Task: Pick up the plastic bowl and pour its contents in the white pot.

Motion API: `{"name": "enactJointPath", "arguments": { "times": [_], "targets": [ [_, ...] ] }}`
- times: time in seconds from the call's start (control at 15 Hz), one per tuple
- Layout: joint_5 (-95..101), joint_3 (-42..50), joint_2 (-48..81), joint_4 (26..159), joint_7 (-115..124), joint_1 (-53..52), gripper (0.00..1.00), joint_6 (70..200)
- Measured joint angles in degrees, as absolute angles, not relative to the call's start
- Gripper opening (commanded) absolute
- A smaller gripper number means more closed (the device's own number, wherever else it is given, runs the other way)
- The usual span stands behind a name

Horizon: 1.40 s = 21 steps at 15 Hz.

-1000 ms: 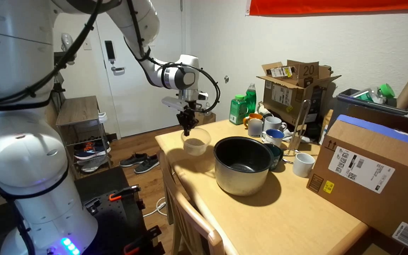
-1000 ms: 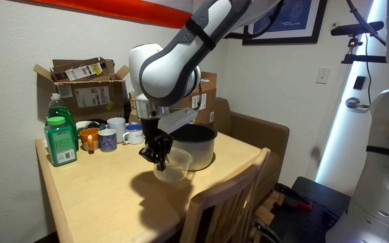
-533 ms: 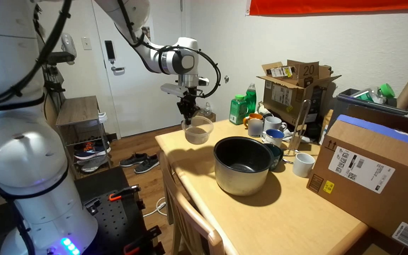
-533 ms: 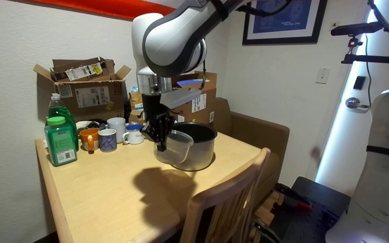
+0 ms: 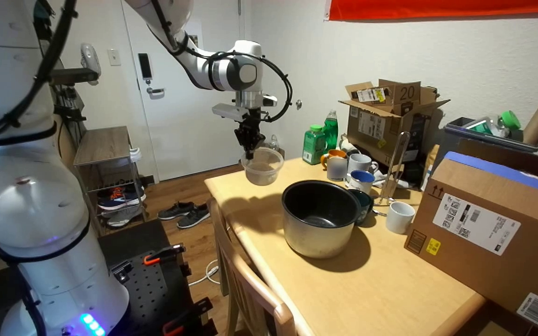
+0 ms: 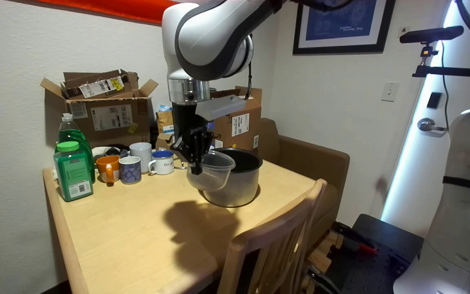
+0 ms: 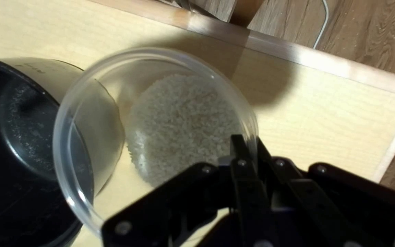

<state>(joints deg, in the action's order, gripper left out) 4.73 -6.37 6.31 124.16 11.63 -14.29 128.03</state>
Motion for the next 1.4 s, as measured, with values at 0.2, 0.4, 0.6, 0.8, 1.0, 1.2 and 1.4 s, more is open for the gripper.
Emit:
{"name": "enactJointPath", "arguments": {
  "times": [0.2, 0.4, 0.6, 0.8, 1.0, 1.2, 1.4],
  "targets": [
    [4.73, -6.51, 6.55, 124.15, 11.63, -14.16, 0.02, 128.04],
    [4.76, -6.64, 6.66, 123.98, 11.63, -14.01, 0.02, 128.03],
    [5.15, -6.64, 6.64, 122.88, 11.52, -13.69, 0.02, 127.90],
    [5.25, -6.63, 6.49, 120.80, 10.08, -12.66, 0.02, 127.21],
    [4.53, -6.51, 6.21, 118.63, 5.50, -10.82, 0.02, 126.76],
    [1.74, -6.19, 6.06, 116.97, -0.81, -8.57, 0.02, 126.75],
    [-1.97, -5.91, 6.06, 115.91, -6.86, -6.37, 0.02, 126.75]
  ]
}}
